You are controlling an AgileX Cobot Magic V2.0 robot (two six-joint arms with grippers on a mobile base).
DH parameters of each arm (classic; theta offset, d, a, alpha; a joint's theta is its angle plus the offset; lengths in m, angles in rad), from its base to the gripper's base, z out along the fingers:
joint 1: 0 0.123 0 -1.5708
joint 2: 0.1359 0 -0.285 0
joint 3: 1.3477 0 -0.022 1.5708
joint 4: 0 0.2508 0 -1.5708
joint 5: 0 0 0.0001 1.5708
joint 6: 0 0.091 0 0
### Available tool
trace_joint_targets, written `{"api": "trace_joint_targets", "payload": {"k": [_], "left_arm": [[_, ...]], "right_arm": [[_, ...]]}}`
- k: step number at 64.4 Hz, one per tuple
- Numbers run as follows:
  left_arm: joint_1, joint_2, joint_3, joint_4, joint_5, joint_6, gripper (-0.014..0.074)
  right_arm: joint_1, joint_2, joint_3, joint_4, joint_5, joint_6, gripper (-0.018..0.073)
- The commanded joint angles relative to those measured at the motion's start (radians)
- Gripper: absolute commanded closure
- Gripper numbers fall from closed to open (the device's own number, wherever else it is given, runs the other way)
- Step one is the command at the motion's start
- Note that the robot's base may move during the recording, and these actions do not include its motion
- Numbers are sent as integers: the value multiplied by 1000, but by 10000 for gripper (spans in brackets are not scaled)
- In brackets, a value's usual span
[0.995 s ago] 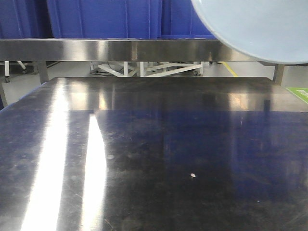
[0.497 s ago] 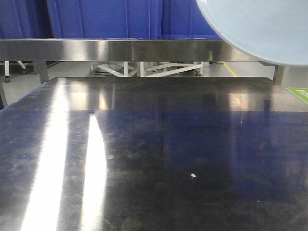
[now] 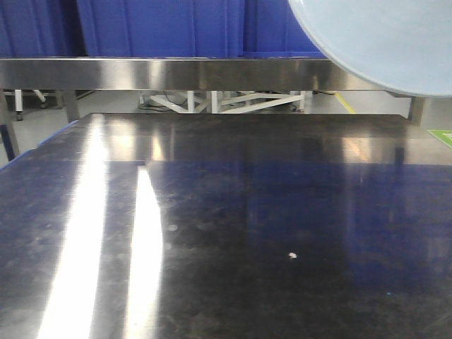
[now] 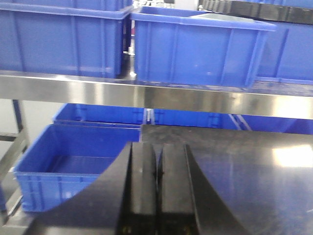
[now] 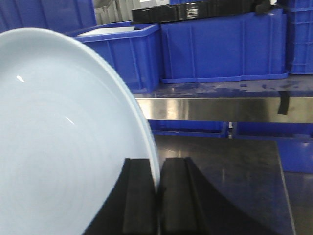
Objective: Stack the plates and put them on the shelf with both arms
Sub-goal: 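Turn the base away from the table while holding the plates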
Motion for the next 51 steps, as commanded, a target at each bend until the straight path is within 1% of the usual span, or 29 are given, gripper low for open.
{"api": "trace_joint_targets", "payload": {"k": [1, 51], "left_arm": [[0, -1, -30, -6, -85, -7, 514], [0, -1, -30, -6, -85, -7, 514]], "right_arm": [[-4, -1, -32, 3, -87, -5, 507], [-4, -1, -32, 3, -87, -5, 507]]}}
